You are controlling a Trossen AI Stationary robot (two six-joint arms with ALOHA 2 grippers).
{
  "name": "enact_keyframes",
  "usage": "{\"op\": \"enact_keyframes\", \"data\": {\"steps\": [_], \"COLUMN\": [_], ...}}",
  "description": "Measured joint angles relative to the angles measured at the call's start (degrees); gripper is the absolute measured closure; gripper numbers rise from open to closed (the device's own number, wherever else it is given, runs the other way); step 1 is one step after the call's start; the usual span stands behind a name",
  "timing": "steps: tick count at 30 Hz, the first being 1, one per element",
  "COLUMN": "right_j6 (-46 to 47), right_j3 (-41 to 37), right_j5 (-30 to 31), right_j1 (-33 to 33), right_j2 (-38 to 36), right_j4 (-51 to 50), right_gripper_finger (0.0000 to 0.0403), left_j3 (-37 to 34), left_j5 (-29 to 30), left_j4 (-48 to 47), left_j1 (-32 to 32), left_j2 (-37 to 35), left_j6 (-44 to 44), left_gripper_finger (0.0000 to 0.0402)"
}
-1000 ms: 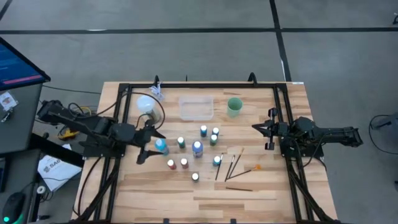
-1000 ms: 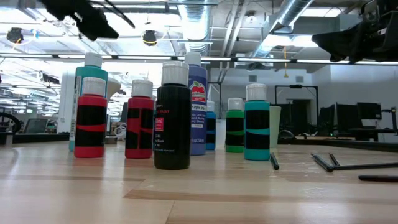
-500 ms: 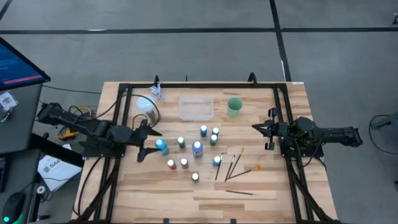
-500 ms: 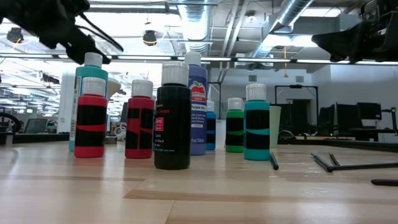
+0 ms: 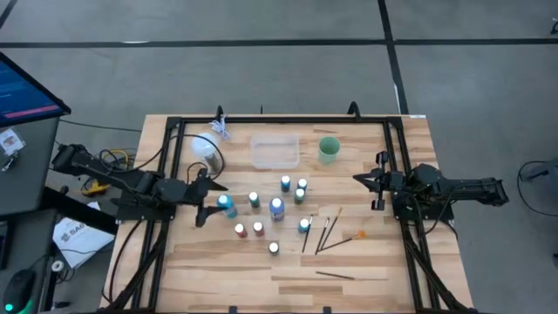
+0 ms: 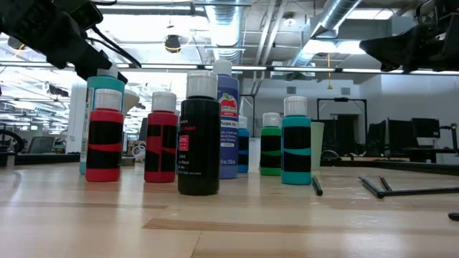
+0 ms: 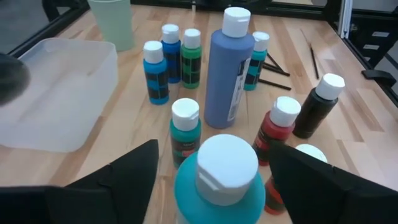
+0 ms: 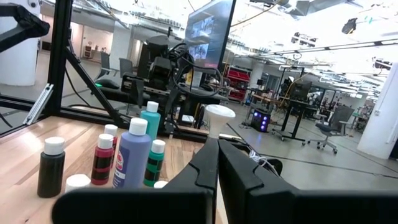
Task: Pick & Place Paint Supplies
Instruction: Put the large light blue paint bottle into the bin
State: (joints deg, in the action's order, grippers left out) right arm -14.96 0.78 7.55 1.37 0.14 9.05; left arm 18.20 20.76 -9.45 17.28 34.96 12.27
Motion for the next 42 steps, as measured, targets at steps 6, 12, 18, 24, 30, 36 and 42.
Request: {"op": "enact_keyframes", "data": {"steps": [6,12,18,24,30,36,42], "right_j6": [0.0,0.0,0.0,0.0,-0.02,-0.02,-0.04], "right_j3": [0.0,0.0,0.0,0.0,0.0,0.0,0.0], "right_j5": [0.0,0.0,0.0,0.0,0.0,0.0,0.0], "right_j1": [0.02,0.02,0.0,0.0,0.0,0.01,0.02], "right_j2": [0.0,0.0,0.0,0.0,0.0,0.0,0.0], "right_j4": [-0.01,-0.01,-0.01,-0.01,-0.01,-0.01,-0.01], "right_gripper_finger": [0.0397,0.0397,0.0397,0.0397,0.0397,0.0397,0.0397], "left_j3": [0.0,0.0,-0.21,1.65,6.63,12.93,20.23], "left_j5": [0.09,0.16,0.3,4.44,13.21,14.81,7.91], "left_j4": [-0.06,-0.04,1.95,7.01,10.67,17.59,17.65], "left_j1": [0.0,0.0,0.0,-0.04,-1.32,-10.09,-23.1], "left_j2": [0.0,0.0,0.08,0.05,2.5,9.98,19.68], "left_j6": [0.17,0.16,0.24,-0.25,-8.22,-16.85,-19.42], "left_gripper_finger": [0.0205,0.0297,0.0323,0.0323,0.0323,0.0323,0.0323]}}
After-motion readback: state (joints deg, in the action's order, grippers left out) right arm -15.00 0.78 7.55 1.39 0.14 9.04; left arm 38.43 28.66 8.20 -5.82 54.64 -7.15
